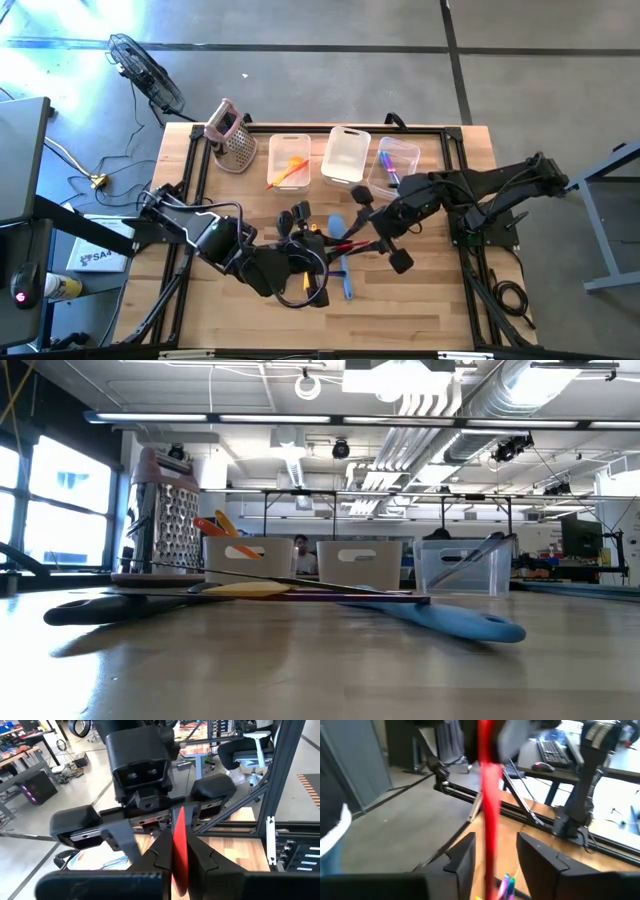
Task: Pick & Place Kitchen Items
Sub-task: Put the red spatula into the left white bin
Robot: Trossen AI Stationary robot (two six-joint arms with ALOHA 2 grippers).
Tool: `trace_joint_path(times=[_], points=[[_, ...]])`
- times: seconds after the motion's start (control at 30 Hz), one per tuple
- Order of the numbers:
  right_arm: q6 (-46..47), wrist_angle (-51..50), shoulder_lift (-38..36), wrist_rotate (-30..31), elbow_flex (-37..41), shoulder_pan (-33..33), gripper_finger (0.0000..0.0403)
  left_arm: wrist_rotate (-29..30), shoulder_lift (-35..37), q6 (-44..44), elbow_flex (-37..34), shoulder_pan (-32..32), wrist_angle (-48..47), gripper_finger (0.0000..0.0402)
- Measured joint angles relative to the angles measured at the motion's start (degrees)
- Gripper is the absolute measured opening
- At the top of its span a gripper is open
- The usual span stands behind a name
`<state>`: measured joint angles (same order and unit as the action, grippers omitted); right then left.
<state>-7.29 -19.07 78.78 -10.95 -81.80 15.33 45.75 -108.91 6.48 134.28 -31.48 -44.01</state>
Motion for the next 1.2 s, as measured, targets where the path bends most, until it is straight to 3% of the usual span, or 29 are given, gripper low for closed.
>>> trace_joint_path(times=[0.3, 0.93, 1.2], points=[[0.17, -0.87, -0.02, 3.68, 0.00, 0.06, 0.0192, -0.02, 0.01, 0.69, 0.00, -0.02, -0.59, 0.0014], [4.95, -10.46, -0.04, 3.68, 0.00, 0.07, 0.0193, 0.38, -0.01, 6.02, 0.00, -0.15, -7.46, 0.0014], [12.64, -23.79, 0.28, 3.98, 0.00, 0.04, 0.0193, 0.25, -0.01, 9.10, 0.00, -0.82, -10.76, 0.0014]])
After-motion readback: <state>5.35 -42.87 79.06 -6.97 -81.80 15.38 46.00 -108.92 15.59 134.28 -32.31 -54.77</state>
